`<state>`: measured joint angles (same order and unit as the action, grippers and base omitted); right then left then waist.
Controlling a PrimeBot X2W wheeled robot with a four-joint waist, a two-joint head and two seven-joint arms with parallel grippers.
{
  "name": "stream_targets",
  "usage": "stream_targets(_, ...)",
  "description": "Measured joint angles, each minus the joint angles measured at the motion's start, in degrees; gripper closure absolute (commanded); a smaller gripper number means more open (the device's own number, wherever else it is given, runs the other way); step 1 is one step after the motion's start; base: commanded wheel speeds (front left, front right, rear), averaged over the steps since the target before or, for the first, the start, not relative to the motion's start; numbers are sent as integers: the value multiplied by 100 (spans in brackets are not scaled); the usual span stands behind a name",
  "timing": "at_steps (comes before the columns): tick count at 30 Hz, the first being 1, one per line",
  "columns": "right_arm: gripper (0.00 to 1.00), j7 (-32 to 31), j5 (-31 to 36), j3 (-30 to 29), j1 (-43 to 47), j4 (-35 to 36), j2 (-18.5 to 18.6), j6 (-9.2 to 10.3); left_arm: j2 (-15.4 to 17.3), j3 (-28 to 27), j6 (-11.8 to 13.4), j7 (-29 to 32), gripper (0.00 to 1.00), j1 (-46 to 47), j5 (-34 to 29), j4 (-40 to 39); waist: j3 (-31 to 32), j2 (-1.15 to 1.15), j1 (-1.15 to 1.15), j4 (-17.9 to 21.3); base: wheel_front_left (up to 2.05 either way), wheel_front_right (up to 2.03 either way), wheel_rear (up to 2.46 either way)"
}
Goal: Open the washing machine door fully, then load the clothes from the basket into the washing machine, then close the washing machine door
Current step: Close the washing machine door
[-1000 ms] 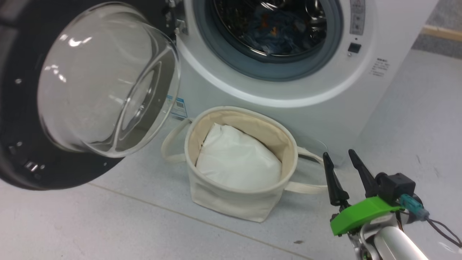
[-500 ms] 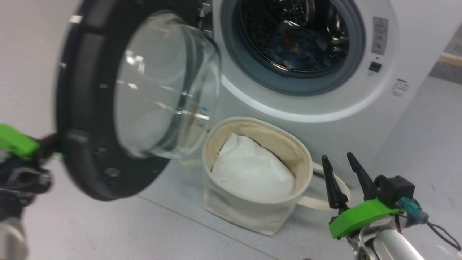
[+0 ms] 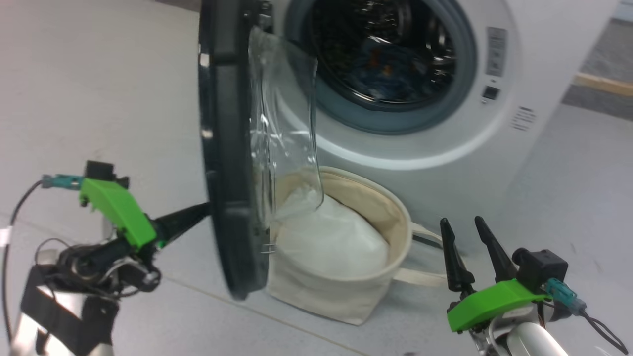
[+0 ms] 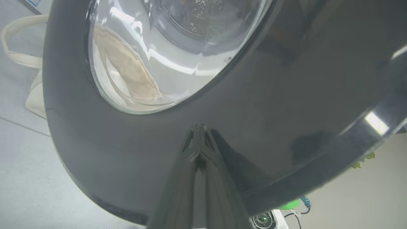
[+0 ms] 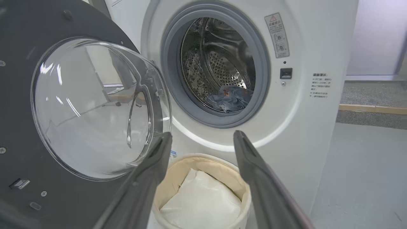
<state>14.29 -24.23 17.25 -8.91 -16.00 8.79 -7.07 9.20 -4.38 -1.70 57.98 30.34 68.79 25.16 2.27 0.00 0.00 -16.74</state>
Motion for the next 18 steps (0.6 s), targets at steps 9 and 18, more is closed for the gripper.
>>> stream_targets(9, 0, 0, 104, -157, -2, 70, -88, 0, -186, -11, 319, -30, 100, -306, 101, -1011, -145, 0, 0, 866, 0, 0, 0)
stream_targets(18, 0, 0, 219, -200, -14, 153, -132, 0, -109, -564, 176, -856, 100, -82, 22, -597, -361, 0, 1, 2170, 0, 0, 0)
